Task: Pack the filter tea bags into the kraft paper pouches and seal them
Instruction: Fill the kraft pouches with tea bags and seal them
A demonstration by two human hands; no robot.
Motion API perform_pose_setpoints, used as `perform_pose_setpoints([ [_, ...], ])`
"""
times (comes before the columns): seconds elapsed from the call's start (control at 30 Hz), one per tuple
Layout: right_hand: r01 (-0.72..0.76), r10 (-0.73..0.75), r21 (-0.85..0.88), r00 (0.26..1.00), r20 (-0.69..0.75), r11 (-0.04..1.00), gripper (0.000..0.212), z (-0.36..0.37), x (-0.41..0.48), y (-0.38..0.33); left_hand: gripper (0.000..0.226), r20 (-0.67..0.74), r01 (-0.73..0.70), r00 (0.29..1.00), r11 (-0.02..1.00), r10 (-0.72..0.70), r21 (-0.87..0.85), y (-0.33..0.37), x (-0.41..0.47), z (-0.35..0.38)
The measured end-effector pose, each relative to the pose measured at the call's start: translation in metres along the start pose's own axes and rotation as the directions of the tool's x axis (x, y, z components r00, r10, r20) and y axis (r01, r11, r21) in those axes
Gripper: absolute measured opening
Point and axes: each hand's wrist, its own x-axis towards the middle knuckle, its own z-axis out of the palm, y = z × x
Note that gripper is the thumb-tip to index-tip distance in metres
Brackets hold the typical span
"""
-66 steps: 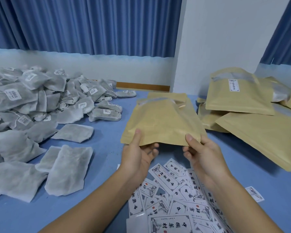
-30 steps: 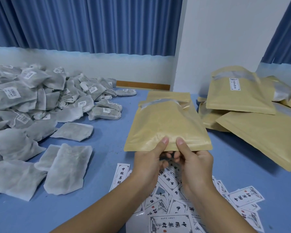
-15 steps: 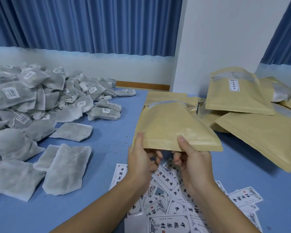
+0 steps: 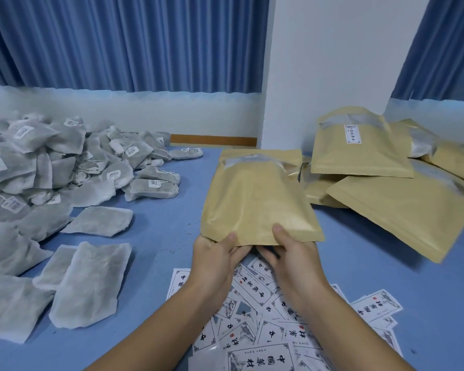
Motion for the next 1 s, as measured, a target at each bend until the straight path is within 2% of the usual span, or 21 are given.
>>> perform_pose_setpoints([
  [0.1, -0.041, 0.041, 0.152, 0.999, 0.001, 0.987, 0.033, 0.005, 0.001, -0.004, 0.033, -0.007, -0.025, 1.000, 1.000, 0.025, 0.010, -0.002, 0.002, 0.002],
  [0.27, 0.073, -0.070, 0.241, 0.997, -0.021, 0.968, 0.035, 0.007, 0.009, -0.023, 0.031, 0.008, -0.118, 0.993, 0.993, 0.118, 0.020, 0.003, 0.012, 0.030],
  [0.37, 0.144, -0.132, 0.310, 0.989, -0.059, 0.940, 0.036, 0.009, 0.044, -0.065, 0.026, 0.105, -0.183, 0.978, 0.983, 0.182, -0.003, 0.015, 0.039, 0.079],
  [0.4, 0.162, -0.143, 0.376, 0.987, -0.077, 0.912, 0.035, 0.010, 0.063, -0.085, 0.027, 0.145, -0.206, 0.969, 0.978, 0.200, 0.031, 0.019, 0.051, 0.096],
  [0.47, 0.198, -0.177, 0.528, 0.980, -0.092, 0.826, 0.031, 0.007, 0.097, -0.127, 0.055, 0.209, -0.262, 0.954, 0.935, 0.215, 0.238, 0.026, 0.074, 0.123],
  [0.5, 0.207, -0.192, 0.553, 0.978, -0.085, 0.807, 0.027, 0.005, 0.109, -0.139, 0.066, 0.233, -0.314, 0.945, 0.837, 0.230, 0.448, 0.026, 0.085, 0.129],
  [0.53, 0.213, -0.202, 0.518, 0.976, -0.079, 0.829, 0.021, 0.003, 0.117, -0.143, 0.071, 0.273, -0.362, 0.932, 0.641, 0.238, 0.677, 0.023, 0.095, 0.128],
  [0.57, 0.218, -0.202, 0.388, 0.976, -0.082, 0.895, 0.015, 0.000, 0.123, -0.140, 0.071, 0.315, -0.383, 0.921, 0.386, 0.230, 0.839, 0.019, 0.101, 0.123],
  [0.6, 0.233, -0.219, 0.149, 0.970, -0.107, 0.961, 0.014, -0.002, 0.127, -0.128, 0.068, 0.350, -0.381, 0.915, 0.148, 0.200, 0.913, 0.015, 0.106, 0.114],
  [0.63, 0.256, -0.273, -0.143, 0.955, -0.113, 0.956, 0.010, -0.005, 0.129, -0.111, 0.066, 0.370, -0.368, 0.917, -0.042, 0.150, 0.929, 0.011, 0.109, 0.103],
  [0.67, 0.288, -0.334, -0.386, 0.941, -0.056, 0.876, 0.008, -0.007, 0.129, -0.092, 0.067, 0.371, -0.349, 0.924, -0.195, 0.089, 0.917, 0.008, 0.111, 0.090],
  [0.7, 0.317, -0.365, -0.565, 0.930, 0.029, 0.762, 0.018, -0.009, 0.128, -0.074, 0.072, 0.362, -0.341, 0.932, -0.311, 0.011, 0.887, 0.007, 0.113, 0.078],
  [0.77, 0.372, -0.318, -0.768, 0.920, 0.230, 0.522, 0.031, -0.013, 0.121, -0.044, 0.097, 0.367, -0.401, 0.916, -0.431, -0.164, 0.808, 0.009, 0.116, 0.055],
  [0.83, 0.425, -0.274, -0.868, 0.893, 0.356, 0.257, 0.030, -0.016, 0.116, -0.026, 0.108, 0.426, -0.495, 0.869, -0.460, -0.253, 0.737, 0.014, 0.115, 0.036],
  [0.87, 0.443, -0.274, -0.881, 0.879, 0.391, 0.163, 0.029, -0.018, 0.115, -0.021, 0.104, 0.476, -0.535, 0.843, -0.487, -0.251, 0.691, 0.018, 0.114, 0.030],
  [0.93, 0.465, -0.257, -0.883, 0.862, 0.436, 0.063, 0.025, -0.017, 0.111, -0.019, 0.085, 0.578, -0.588, 0.785, -0.560, -0.221, 0.584, 0.023, 0.109, 0.020],
  [1.0, 0.472, -0.222, -0.881, 0.855, 0.468, -0.040, 0.023, -0.013, 0.108, -0.020, 0.059, 0.668, -0.638, 0.720, -0.559, -0.188, 0.530, 0.028, 0.106, 0.014],
])
